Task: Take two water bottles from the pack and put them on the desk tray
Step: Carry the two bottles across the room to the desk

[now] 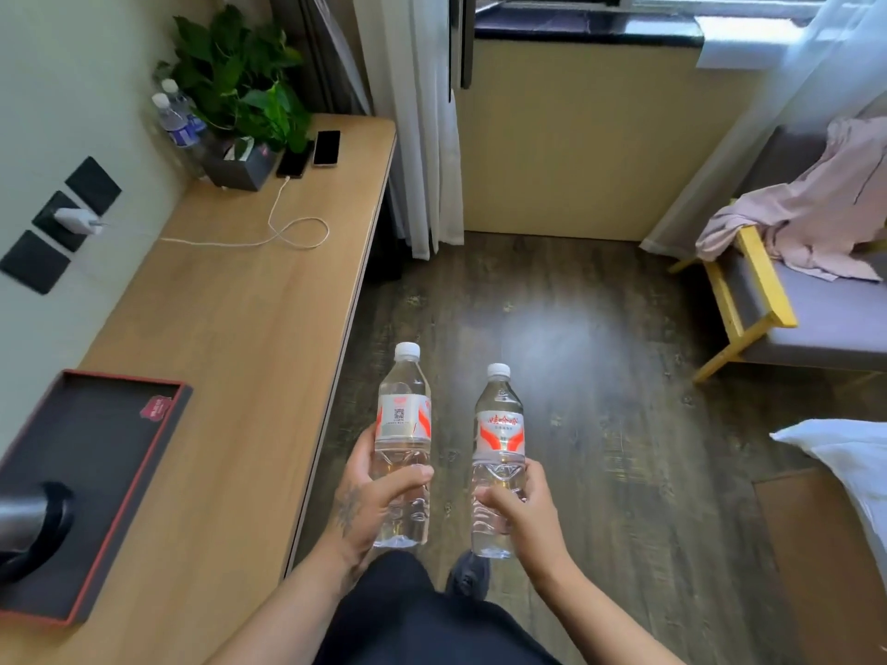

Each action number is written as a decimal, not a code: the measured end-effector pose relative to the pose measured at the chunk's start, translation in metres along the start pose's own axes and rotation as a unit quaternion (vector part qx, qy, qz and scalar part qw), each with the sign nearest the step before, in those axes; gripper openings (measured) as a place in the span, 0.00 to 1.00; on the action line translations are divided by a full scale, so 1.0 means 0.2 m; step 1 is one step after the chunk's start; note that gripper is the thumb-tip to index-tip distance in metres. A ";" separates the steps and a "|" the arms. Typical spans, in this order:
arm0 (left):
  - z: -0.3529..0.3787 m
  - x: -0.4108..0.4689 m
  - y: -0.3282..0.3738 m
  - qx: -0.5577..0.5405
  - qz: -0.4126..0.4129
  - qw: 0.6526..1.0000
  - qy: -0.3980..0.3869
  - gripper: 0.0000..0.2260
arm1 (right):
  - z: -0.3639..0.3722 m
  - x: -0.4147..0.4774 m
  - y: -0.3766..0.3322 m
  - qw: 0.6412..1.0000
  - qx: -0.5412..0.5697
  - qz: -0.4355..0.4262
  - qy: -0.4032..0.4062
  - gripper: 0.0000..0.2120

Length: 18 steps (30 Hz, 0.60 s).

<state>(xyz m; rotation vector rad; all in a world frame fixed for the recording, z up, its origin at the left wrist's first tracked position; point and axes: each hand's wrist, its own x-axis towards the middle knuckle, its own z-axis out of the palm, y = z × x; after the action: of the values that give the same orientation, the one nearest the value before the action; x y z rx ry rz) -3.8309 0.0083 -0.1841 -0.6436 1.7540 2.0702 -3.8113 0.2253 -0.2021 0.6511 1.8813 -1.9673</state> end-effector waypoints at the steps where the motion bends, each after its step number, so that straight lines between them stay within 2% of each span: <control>1: 0.02 0.04 0.03 0.000 0.001 1.000 -0.003 0.38 | -0.01 0.04 -0.03 1.000 -0.002 -0.002 0.002 0.35; 18: 0.03 0.97 0.67 0.027 0.016 0.997 -0.069 0.38 | 0.22 0.91 -0.61 0.997 -0.027 0.000 0.070 0.33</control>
<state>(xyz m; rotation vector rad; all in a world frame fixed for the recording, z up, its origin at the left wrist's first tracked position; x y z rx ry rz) -4.0658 -0.0128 -0.1800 -0.4497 1.7464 2.0277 -4.0345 0.2011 -0.1976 0.7897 2.0088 -1.9079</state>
